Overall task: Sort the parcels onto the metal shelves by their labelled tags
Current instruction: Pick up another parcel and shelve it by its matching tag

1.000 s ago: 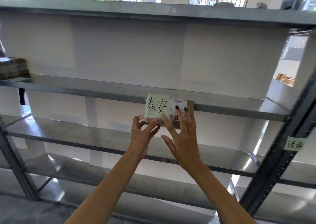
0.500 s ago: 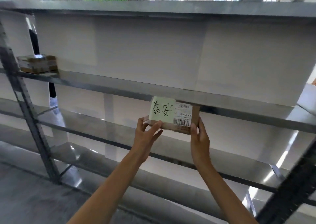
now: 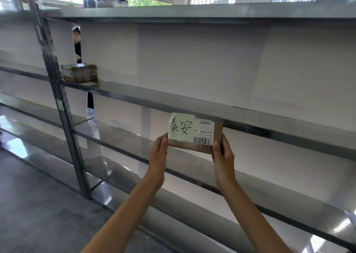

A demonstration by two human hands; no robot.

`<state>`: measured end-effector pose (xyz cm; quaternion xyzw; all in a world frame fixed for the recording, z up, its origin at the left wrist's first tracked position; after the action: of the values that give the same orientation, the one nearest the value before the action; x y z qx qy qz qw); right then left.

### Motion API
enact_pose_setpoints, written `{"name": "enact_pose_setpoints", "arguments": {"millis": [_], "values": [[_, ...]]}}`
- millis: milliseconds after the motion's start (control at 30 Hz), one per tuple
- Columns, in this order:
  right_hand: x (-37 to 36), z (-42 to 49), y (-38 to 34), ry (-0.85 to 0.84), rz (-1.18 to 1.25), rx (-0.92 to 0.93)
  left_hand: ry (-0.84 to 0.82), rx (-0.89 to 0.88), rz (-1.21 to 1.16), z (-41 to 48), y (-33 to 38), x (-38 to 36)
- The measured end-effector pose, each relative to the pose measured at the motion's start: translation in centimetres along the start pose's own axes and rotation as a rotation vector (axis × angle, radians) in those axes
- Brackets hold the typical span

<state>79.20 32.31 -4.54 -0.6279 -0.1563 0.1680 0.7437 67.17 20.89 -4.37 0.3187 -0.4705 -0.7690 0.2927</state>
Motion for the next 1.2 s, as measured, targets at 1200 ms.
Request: {"name": "enact_pose_setpoints", "arguments": {"millis": [1200], "values": [[-29.5,-1.1,0.7,-0.087,0.059,-0.085,0.194,0.119,0.192,11.1,-0.6,28.1]]}}
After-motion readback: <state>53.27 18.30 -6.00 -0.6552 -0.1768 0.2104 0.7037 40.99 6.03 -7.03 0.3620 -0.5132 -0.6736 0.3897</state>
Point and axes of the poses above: each hand's wrist, its own z-axis towards the middle knuckle, its own x-axis out of the back of the hand, y = z × x, the point moved 2 cm from there along z, towards the middle knuckle, and after that the axes turned 12 degrees about -x, right-handed, at the moved point
